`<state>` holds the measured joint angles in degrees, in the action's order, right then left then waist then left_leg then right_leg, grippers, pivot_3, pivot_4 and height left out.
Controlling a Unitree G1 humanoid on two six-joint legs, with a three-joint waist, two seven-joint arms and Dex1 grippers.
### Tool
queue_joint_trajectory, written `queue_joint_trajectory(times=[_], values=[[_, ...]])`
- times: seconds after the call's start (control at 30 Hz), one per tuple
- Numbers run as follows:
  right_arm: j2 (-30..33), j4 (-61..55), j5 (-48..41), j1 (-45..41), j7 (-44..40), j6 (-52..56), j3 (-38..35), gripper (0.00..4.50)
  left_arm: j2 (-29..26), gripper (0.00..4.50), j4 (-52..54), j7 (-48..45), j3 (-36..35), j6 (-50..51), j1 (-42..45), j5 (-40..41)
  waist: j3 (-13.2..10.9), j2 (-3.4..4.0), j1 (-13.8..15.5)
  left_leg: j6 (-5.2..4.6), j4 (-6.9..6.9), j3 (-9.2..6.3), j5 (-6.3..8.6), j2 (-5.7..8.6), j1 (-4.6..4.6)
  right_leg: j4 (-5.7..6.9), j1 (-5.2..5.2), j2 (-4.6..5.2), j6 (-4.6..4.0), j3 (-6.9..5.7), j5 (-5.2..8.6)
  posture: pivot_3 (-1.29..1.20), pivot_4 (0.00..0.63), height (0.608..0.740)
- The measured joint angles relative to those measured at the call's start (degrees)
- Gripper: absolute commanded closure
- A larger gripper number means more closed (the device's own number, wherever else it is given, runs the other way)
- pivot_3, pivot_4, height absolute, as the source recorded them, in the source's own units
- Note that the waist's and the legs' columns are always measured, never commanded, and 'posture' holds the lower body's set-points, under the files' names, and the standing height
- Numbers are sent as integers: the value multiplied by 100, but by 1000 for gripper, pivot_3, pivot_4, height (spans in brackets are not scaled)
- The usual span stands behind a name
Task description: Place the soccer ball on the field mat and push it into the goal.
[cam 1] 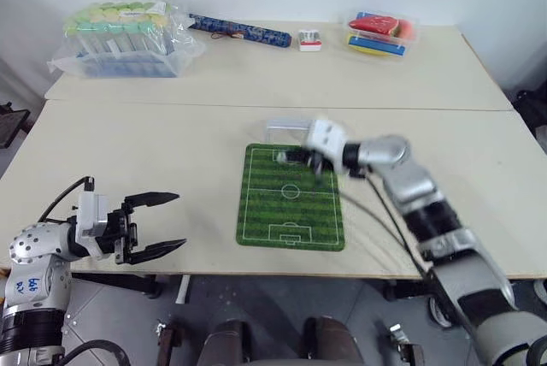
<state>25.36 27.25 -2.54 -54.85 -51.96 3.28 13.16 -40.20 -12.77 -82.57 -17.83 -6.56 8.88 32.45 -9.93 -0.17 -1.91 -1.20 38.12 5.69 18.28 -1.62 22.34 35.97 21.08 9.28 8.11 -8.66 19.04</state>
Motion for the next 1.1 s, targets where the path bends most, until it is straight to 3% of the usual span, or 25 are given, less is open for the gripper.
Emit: queue_joint_trajectory(times=[0.27,0.5,0.6,0.73,0.97,1.1], values=[[40,53,-108,-146,-110,-62,-320,4453,36,0,-302,163,84,-42,320,-123,0,0,-33,1,-10,-2,1,7,18,4,21,2,0,-27,0,0,150,740],[1057,-1111,-724,1165,-723,735,-925,4453,136,0,-389,1574,-192,770,456,-118,-1,-1,29,-3,3,-18,3,15,29,-2,8,16,0,-28,0,0,150,740],[1393,-1366,-869,1517,-963,819,-1064,3935,135,0,-351,1859,-267,893,451,-118,-1,-1,11,-1,4,0,2,13,24,-4,10,14,0,-30,0,0,150,740],[1899,-1399,-1185,2160,-1453,687,-1470,2576,116,0,-146,1870,-493,1149,132,58,-1,-2,23,-1,3,10,2,4,13,-8,5,15,0,-27,0,0,150,740],[2097,-931,-1842,3208,-2561,91,-2060,233,-115,0,51,1726,-752,1587,-442,230,-3,-4,34,-3,9,15,3,3,-6,-20,-22,15,0,-25,0,0,150,740],[2102,-374,-1952,3354,-2794,-344,-2356,58,-212,0,31,1543,-961,1565,-690,230,-3,-4,27,-2,10,18,2,-3,-20,-25,-36,14,0,-26,0,0,150,740]])
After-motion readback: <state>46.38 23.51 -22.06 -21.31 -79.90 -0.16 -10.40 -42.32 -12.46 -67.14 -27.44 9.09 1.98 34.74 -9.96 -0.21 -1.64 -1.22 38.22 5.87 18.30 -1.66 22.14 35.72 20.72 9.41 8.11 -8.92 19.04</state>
